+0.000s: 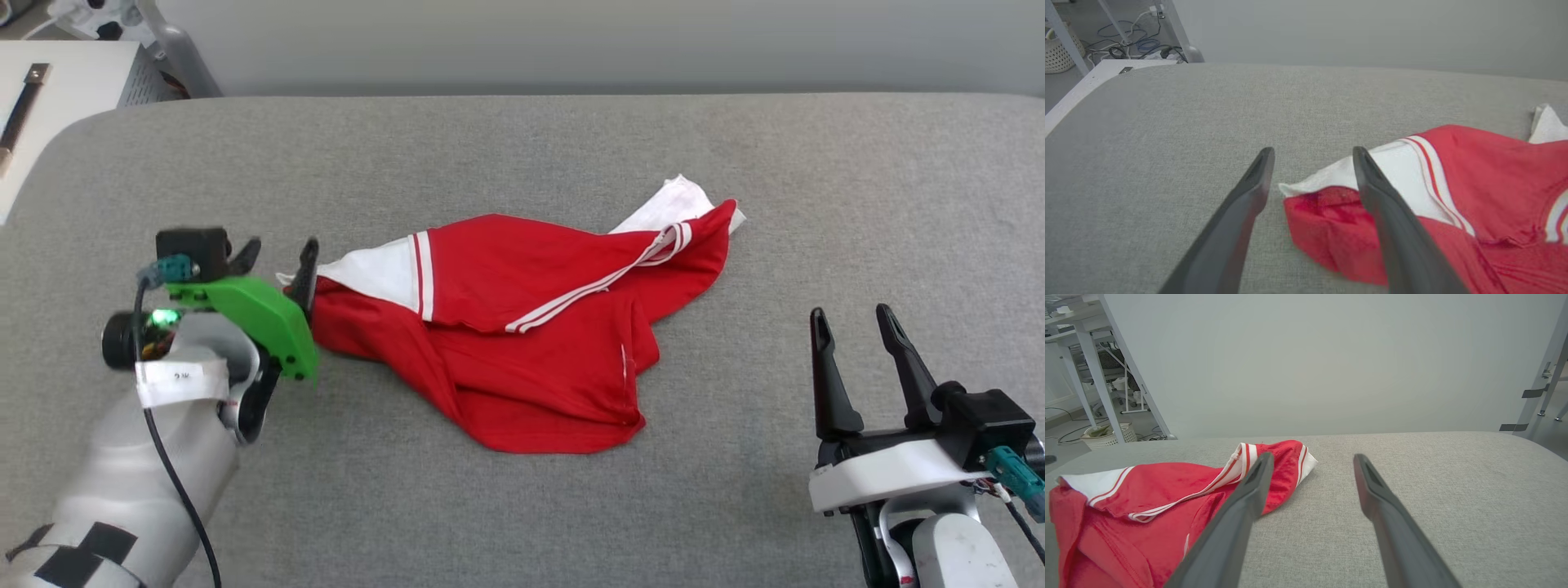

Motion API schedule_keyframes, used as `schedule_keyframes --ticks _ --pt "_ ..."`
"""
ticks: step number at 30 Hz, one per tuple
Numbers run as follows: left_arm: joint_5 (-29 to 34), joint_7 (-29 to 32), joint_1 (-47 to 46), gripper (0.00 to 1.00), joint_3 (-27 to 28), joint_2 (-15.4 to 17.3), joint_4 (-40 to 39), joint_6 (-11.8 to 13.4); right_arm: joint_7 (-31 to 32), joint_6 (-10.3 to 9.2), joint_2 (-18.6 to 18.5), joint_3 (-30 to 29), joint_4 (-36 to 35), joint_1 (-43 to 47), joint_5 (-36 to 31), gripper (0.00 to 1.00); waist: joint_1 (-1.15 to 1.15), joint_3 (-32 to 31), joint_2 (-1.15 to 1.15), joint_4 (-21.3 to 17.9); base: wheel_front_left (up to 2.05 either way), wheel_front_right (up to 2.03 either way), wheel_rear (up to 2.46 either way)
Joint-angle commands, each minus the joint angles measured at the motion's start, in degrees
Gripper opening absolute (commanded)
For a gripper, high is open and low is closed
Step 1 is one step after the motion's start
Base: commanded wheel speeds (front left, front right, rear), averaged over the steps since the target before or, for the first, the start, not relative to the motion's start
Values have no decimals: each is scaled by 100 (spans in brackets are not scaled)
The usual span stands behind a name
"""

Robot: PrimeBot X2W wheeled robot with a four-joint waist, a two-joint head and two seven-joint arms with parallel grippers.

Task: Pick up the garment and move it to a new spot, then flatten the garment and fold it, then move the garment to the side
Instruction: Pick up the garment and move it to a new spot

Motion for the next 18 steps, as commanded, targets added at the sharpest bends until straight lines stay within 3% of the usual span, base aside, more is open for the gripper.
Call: schedule_keyframes --ticks 1,6,8,13,18 --pt "356 -35 -115 100 252 108 -404 101 -35 -4 -6 -32 -1 63 -12 100 0 -200 0 172 0 0 0" --pt "1639 -38 830 100 1372 208 -2298 470 -35 -4 -25 -114 -12 241 -8 100 0 -476 0 335 0 0 0" --pt "2029 -39 1356 100 1744 139 -2965 501 -35 -4 -29 -130 -13 312 -3 100 0 -561 0 381 0 0 0" --pt "2925 -39 2564 100 2344 -128 -4186 436 -35 -4 -42 -133 -25 466 13 100 0 -704 0 475 0 0 0" --pt "3394 -40 3406 100 2760 -477 -4657 292 -35 -4 -50 -107 -14 611 33 100 0 -836 0 527 0 0 0"
